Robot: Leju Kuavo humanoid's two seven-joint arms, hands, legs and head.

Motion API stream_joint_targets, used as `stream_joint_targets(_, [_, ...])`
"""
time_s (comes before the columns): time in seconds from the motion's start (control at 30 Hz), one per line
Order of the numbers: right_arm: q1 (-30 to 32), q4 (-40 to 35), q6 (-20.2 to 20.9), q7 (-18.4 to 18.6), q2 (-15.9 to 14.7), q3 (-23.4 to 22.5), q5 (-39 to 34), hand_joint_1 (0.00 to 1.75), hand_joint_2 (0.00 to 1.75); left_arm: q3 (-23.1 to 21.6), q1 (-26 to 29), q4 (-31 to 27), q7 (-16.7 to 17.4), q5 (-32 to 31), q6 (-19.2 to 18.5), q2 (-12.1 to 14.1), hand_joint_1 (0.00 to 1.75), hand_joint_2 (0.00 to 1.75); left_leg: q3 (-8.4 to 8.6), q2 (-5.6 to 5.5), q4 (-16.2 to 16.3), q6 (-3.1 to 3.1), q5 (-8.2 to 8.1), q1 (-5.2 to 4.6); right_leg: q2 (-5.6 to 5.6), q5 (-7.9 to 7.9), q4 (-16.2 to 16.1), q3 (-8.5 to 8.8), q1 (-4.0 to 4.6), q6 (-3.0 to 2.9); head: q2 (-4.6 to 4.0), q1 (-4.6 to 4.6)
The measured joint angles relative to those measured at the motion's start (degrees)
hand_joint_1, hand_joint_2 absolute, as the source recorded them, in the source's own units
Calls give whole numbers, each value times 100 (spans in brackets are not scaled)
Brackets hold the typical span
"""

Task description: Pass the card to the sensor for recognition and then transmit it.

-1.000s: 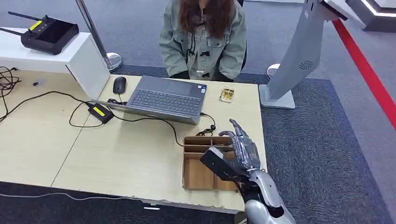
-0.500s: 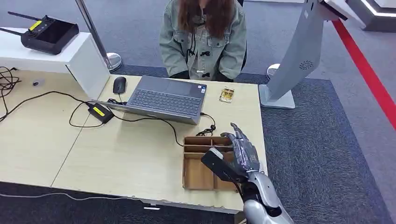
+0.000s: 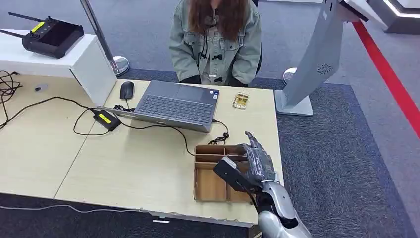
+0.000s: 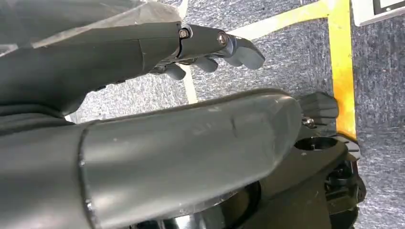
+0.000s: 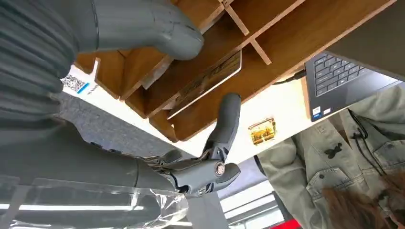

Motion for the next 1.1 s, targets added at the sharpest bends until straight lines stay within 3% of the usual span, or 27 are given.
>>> stream_joint_targets(0.47, [-50, 133, -63, -19, 48, -48, 50, 99, 175, 0, -1, 0, -28, -11, -11, 0, 0, 0, 0, 0, 0, 0, 0, 0, 0, 0, 0, 0, 0, 0, 0, 0])
stream_joint_targets(0.57, [-53, 149, -63, -22, 61, -61, 50, 108, 175, 0, -1, 0, -44, -11, -20, 0, 0, 0, 0, 0, 0, 0, 0, 0, 0, 0, 0, 0, 0, 0, 0, 0])
stream_joint_targets(0.6, [-53, 149, -63, -24, 65, -72, 50, 113, 175, 0, -1, 0, -46, -11, -20, 0, 0, 0, 0, 0, 0, 0, 0, 0, 0, 0, 0, 0, 0, 0, 0, 0])
stream_joint_targets(0.63, [-53, 149, -63, -26, 72, -81, 50, 140, 175, 0, -2, 0, -50, -13, -24, 0, 0, 0, 0, 0, 0, 0, 0, 0, 0, 0, 0, 0, 0, 0, 0, 0])
stream_joint_targets(0.67, [-53, 151, -66, -26, 79, -88, 50, 145, 175, 0, -1, 0, -52, -13, -26, 0, 0, 0, 0, 0, 0, 0, 0, 0, 0, 0, 0, 0, 0, 0, 0, 0])
stream_joint_targets(0.7, [-54, 151, -66, -26, 83, -88, 50, 175, 175, 0, -2, 0, -55, -13, -28, 0, 0, 0, 0, 0, 0, 0, 0, 0, 0, 0, 0, 0, 0, 0, 0, 0])
stream_joint_targets(1.1, [-56, 151, -66, -28, 94, -96, 33, 175, 175, 2, -2, 0, -76, -18, -35, 0, 0, 0, 0, 0, 0, 0, 0, 0, 0, 0, 0, 0, 0, 0, 0, 0])
